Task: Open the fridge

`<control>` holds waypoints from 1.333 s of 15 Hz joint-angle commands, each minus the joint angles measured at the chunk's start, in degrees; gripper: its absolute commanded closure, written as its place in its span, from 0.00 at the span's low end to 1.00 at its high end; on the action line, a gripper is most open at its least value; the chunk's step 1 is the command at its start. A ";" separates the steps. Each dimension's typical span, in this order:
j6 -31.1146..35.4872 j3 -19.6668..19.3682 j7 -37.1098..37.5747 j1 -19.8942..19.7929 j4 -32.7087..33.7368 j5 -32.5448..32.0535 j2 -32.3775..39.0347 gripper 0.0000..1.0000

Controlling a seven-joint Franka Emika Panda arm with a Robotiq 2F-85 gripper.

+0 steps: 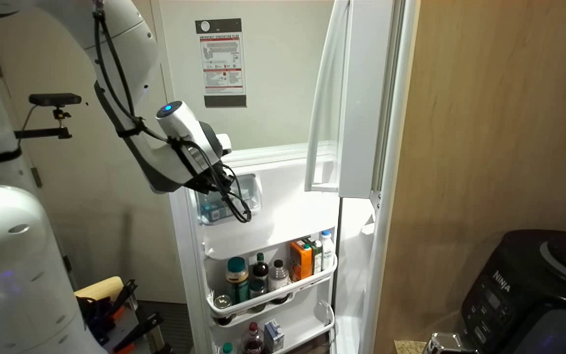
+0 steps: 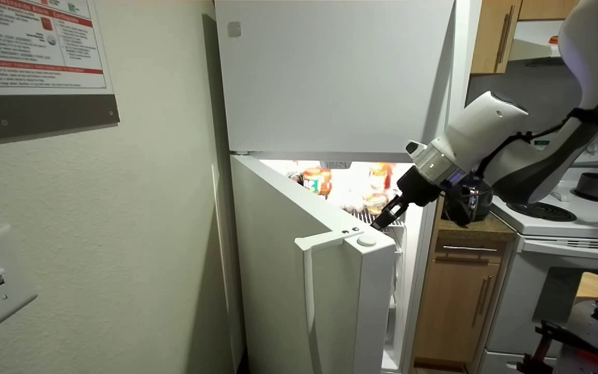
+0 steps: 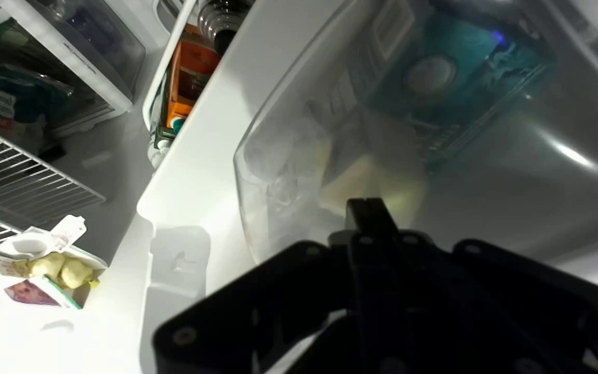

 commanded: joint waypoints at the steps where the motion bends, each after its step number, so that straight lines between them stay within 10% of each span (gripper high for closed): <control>1: 0.00 0.06 -0.01 0.05 0.11 -0.08 0.28 0.72; 2: 0.00 0.06 -0.01 0.06 0.11 -0.08 0.48 0.96; 6: 0.00 -0.01 -0.01 0.03 0.16 -0.08 0.48 0.72; 14: 0.01 0.00 -0.01 0.03 0.16 -0.08 0.47 0.72; 15: 0.01 0.00 -0.01 0.03 0.16 -0.08 0.47 0.47; 20: -0.37 1.34 0.45 1.40 1.77 1.24 -0.72 0.21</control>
